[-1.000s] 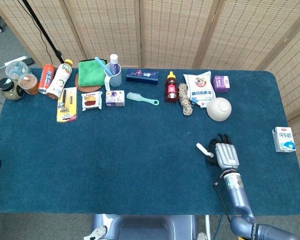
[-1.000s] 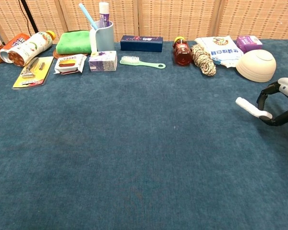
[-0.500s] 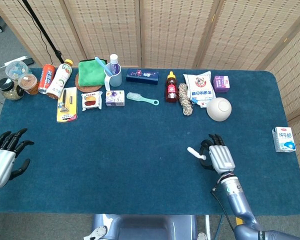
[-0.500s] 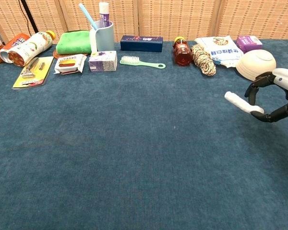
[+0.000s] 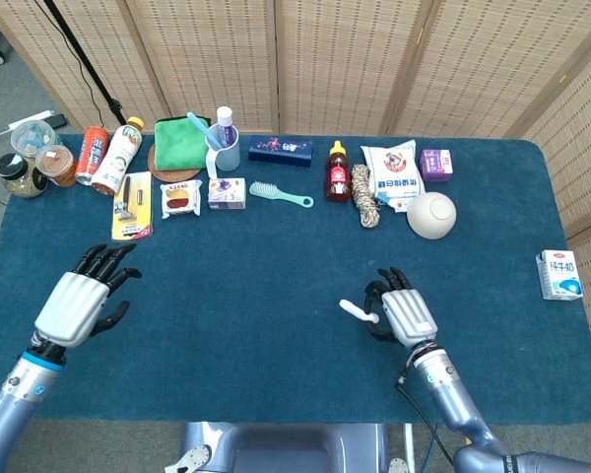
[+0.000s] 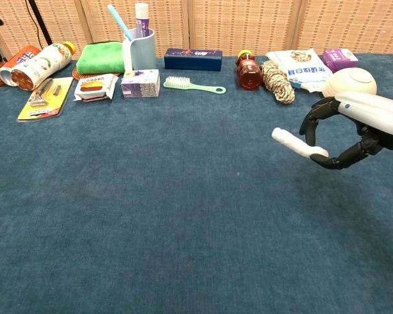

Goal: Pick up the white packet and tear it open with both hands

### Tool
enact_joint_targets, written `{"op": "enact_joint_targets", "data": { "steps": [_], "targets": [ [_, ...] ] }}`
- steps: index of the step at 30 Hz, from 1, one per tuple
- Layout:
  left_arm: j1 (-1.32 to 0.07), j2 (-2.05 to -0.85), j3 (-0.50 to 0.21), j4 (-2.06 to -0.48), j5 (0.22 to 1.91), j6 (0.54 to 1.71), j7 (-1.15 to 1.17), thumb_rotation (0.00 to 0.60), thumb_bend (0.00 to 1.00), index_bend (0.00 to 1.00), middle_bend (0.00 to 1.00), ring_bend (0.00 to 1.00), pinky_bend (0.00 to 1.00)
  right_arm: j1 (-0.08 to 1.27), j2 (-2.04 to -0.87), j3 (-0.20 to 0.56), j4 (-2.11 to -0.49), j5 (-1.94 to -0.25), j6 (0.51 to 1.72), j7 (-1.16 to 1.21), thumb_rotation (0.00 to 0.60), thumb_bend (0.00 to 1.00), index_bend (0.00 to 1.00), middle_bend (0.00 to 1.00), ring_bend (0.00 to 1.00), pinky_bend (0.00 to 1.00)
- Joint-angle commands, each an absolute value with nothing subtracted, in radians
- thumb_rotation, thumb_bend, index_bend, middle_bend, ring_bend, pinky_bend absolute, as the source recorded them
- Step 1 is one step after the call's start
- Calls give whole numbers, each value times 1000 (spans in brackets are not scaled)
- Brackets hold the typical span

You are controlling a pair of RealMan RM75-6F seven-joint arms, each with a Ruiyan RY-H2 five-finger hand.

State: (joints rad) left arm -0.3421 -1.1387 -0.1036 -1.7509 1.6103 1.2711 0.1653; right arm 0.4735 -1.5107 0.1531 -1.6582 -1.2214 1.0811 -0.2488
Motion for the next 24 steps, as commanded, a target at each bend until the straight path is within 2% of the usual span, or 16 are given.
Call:
{"op": "enact_joint_targets", "data": {
  "steps": [1,10,14,24],
  "targets": [
    [-372,-1171,-112,-1748,1610,1244,171,600,347,421,102,102,101,486,-1520,158,-1667,-1204,1069,-264,600,472,595,293,99,0],
    [-441,-1277,-127,-1718,1593,1199,200,600,347,453,85,2,68,520,-1544,183,-1678,-1161,1057,-281,600,472,588,259,83,0],
    [-467,-1329,-131,-1698,1577,1180,205,600,347,455,57,0,38,532,-1553,197,-1682,-1146,1055,-277,600,472,588,240,83,0],
    [-535,-1440,-154,-1654,1538,1141,203,600,347,455,51,0,36,558,-1571,202,-1698,-1119,1047,-277,600,472,586,237,83,0]
  ]
}}
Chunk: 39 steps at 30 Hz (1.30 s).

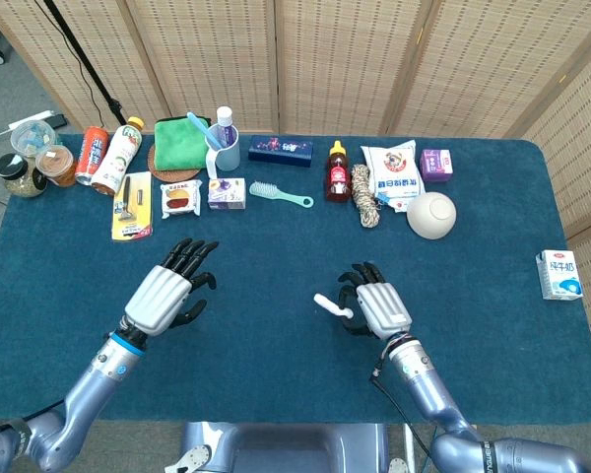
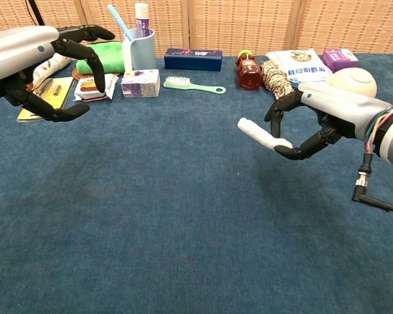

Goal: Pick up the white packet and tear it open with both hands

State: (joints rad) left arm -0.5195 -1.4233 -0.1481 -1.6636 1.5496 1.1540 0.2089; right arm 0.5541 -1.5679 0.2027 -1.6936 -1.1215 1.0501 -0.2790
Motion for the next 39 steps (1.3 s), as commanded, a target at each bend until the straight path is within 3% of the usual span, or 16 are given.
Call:
{"op": "enact_joint_targets", "data": {
  "steps": [1,39],
  "targets": [
    [-542,-1446,-157,-1651,1533,1135,203,600,347,456,48,0,35,560,-1574,202,-1700,-1117,1045,-276,600,472,586,237,82,0],
    [-737,-1661,-202,-1570,1417,1016,284,600,347,428,27,0,27,637,-1645,220,-1730,-1078,1052,-278,600,472,581,235,82,0]
  ]
}}
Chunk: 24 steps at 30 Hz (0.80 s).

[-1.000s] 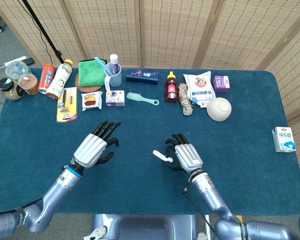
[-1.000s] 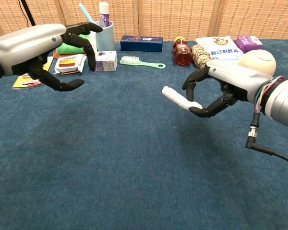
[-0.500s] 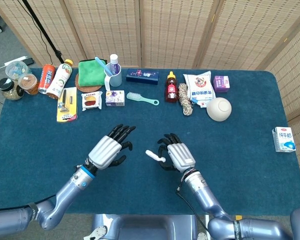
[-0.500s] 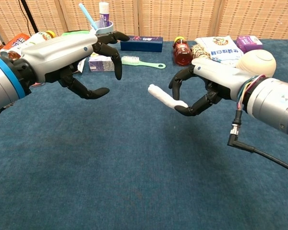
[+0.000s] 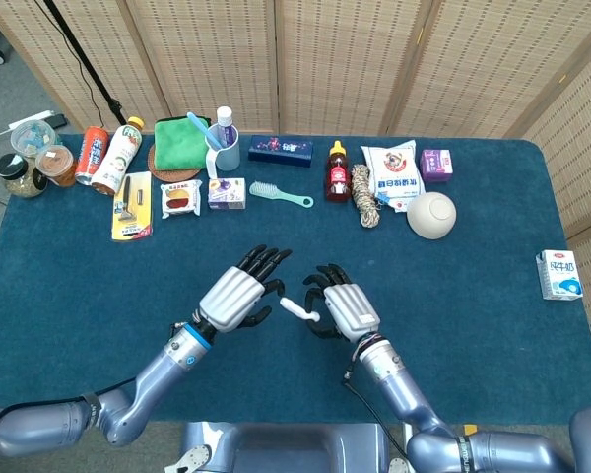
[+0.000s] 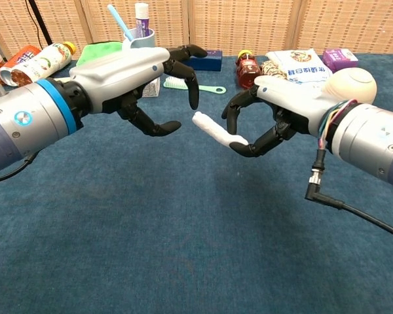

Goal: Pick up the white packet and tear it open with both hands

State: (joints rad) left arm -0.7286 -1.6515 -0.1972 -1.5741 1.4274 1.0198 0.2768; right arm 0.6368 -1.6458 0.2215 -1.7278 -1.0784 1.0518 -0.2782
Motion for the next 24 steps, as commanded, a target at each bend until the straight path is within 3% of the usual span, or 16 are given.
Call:
{"op": "enact_joint_targets", "data": {
  "steps": [1,17,24],
  "targets": [
    [-741,-1665,-204,-1570,1411,1014,288,600,347,426,27,0,27,638,-1644,218,-1730,-1078,1053,-279,600,472,580,235,83,0],
    [-772,-1698,-201,-1564,1364,1004,299,600,347,423,14,0,27,645,-1644,210,-1732,-1074,1056,-276,600,472,580,235,83,0],
    [-779,-1714,-199,-1555,1348,1009,300,600,347,467,14,0,27,648,-1644,208,-1731,-1071,1055,-273,600,472,580,235,82,0]
  ]
}}
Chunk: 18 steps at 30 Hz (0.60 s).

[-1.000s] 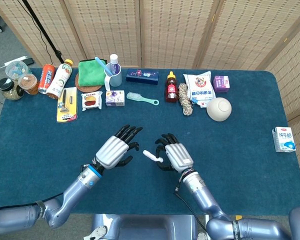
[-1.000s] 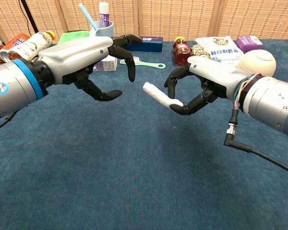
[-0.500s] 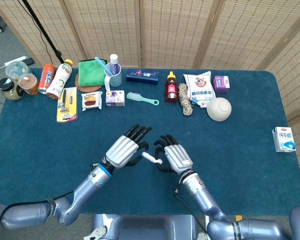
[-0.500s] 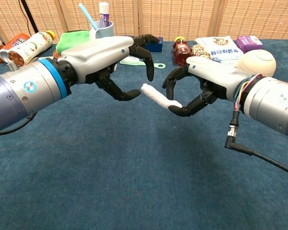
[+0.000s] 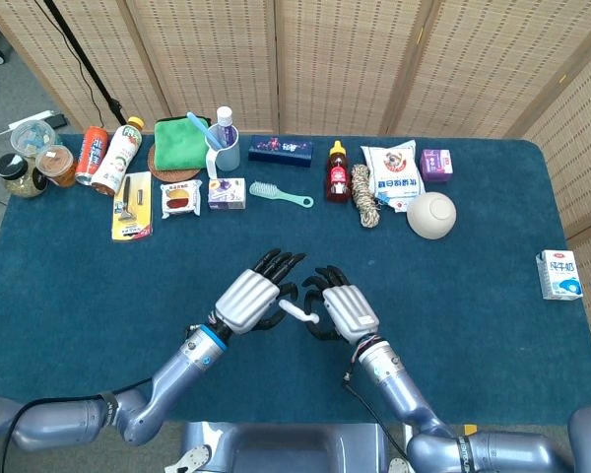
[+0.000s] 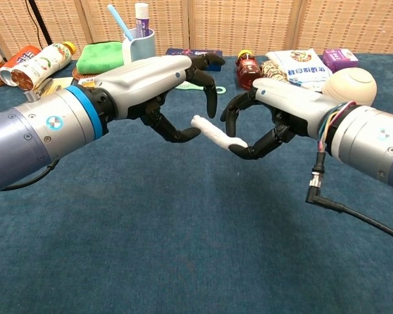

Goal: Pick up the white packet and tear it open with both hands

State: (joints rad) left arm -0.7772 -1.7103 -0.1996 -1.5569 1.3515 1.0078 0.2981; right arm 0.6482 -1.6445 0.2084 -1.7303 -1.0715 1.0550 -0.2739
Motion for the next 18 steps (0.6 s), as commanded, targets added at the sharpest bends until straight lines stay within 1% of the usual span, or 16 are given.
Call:
{"op": "enact_joint_targets", "data": {
  "steps": [1,12,16,18],
  "targets": [
    [-780,-1715,-198,-1554,1347,1010,302,600,347,469,14,0,27,648,-1644,208,-1730,-1071,1056,-272,600,472,581,235,82,0],
    [-790,-1722,-196,-1544,1331,1012,305,600,347,472,14,0,27,650,-1637,206,-1734,-1072,1057,-266,600,472,581,235,82,0],
    [-791,-1725,-196,-1541,1326,1014,306,600,347,515,14,0,27,651,-1637,205,-1734,-1072,1056,-263,600,472,581,235,82,0],
    [-793,-1728,-195,-1541,1320,1013,308,600,348,517,15,0,27,650,-1636,204,-1732,-1072,1056,-260,600,472,581,235,82,0]
  ]
}}
